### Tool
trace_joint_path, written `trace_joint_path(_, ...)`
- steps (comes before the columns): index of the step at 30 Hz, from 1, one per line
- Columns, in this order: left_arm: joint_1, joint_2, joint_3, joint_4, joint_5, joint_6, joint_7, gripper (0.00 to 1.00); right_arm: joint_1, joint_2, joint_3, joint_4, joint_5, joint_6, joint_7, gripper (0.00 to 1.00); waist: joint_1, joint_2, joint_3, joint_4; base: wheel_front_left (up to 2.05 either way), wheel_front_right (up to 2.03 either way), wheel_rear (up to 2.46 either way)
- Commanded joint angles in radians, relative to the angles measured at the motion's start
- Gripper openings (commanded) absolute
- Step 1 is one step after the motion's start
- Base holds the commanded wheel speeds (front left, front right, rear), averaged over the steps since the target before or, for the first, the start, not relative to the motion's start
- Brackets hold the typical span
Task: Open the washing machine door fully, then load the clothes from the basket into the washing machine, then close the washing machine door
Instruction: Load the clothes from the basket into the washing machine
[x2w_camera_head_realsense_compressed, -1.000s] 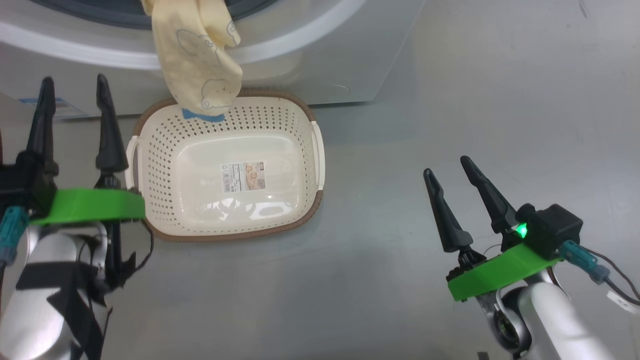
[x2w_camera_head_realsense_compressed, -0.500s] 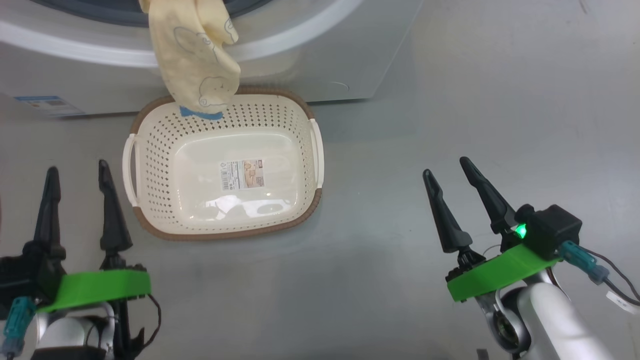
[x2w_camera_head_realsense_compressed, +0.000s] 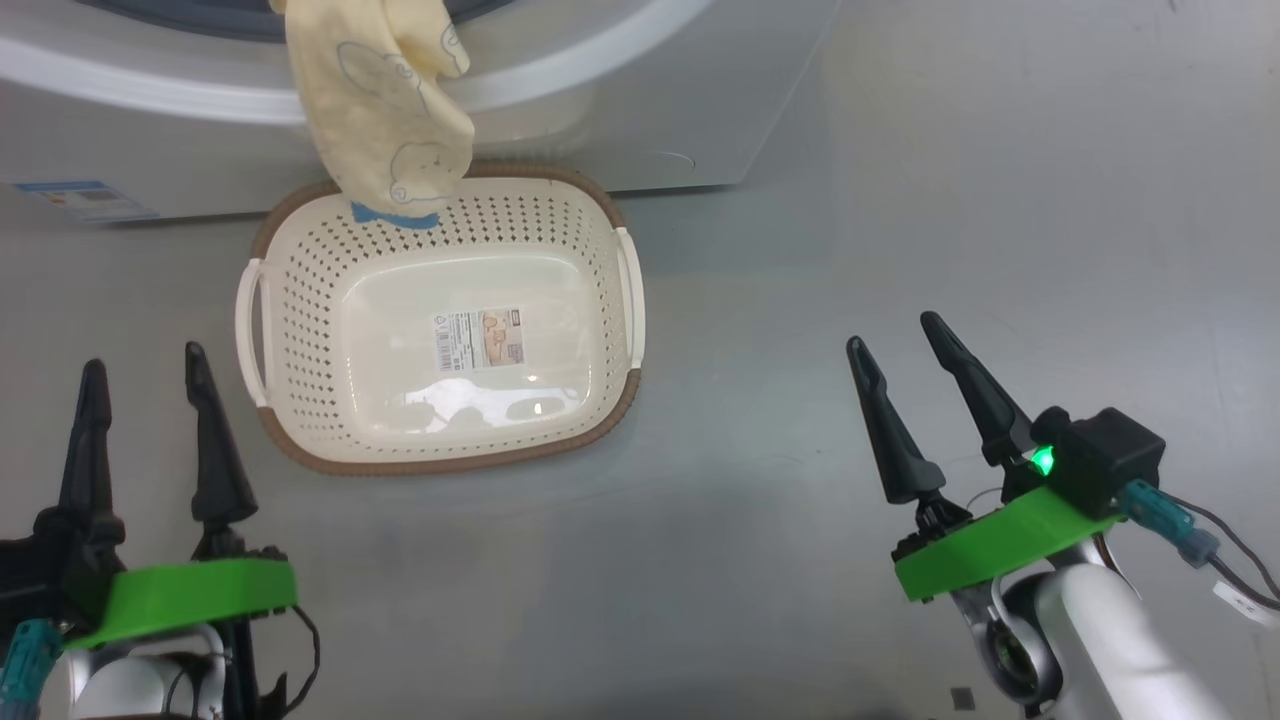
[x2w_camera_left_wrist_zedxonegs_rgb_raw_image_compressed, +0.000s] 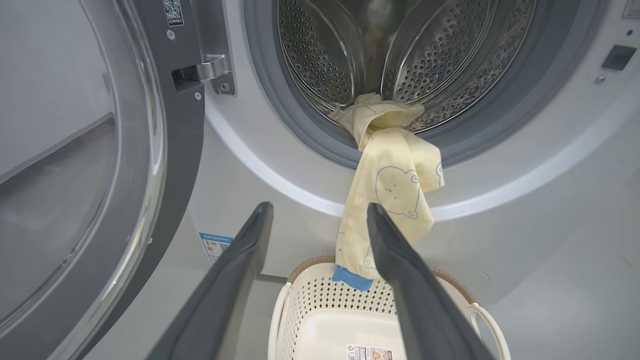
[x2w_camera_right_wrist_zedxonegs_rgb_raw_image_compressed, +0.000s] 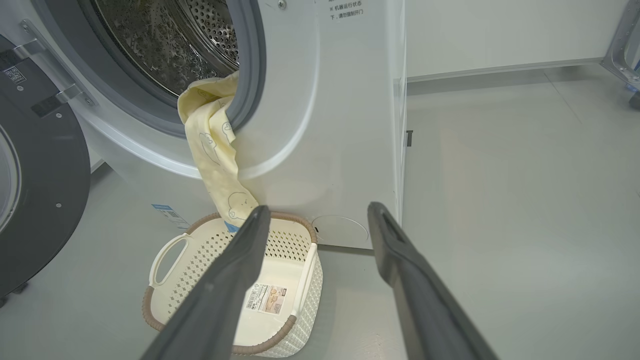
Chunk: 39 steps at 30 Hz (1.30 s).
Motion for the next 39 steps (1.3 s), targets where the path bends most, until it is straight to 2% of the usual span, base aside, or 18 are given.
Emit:
trace_joint_path(1, -0.002, 0.014, 0.034, -0.035, 0.002, 0.003, -0.003, 1.00, -0.003, -0.009, 0.013, -0.030, 0.007, 0.001, -0.007, 1.00, 0.0000, -0.0001, 0.004, 0.000, 0.00, 0.00, 0.00)
trace_joint_path(6, -0.059, 0.017, 0.024, -0.007, -0.006, -0.012, -0.001, 1.00, -0.013, -0.007, 0.019, -0.028, 0.007, 0.001, -0.007, 1.00, 0.0000, -0.0001, 0.020, -0.007, 0.00, 0.00, 0.00)
trace_joint_path(15, -0.272, 0.028, -0.030, 0.092, -0.003, -0.069, 0.017, 1.00, -0.039, -0.006, 0.034, -0.025, 0.009, 0.001, -0.007, 1.00, 0.0000, -0.0001, 0.054, -0.028, 0.00, 0.00, 0.00)
trace_joint_path(30, -0.556, -0.010, -0.090, 0.337, -0.027, -0.135, 0.036, 1.00, -0.056, -0.007, 0.046, -0.024, 0.009, 0.001, -0.007, 1.00, 0.0000, -0.0001, 0.115, -0.074, 0.00, 0.00, 0.00)
trace_joint_path(39, -0.660, -0.041, -0.106, 0.499, -0.043, -0.172, 0.015, 1.00, -0.061, -0.006, 0.042, -0.034, 0.002, 0.001, -0.007, 1.00, 0.0000, -0.0001, 0.178, -0.080, 0.00, 0.00, 0.00)
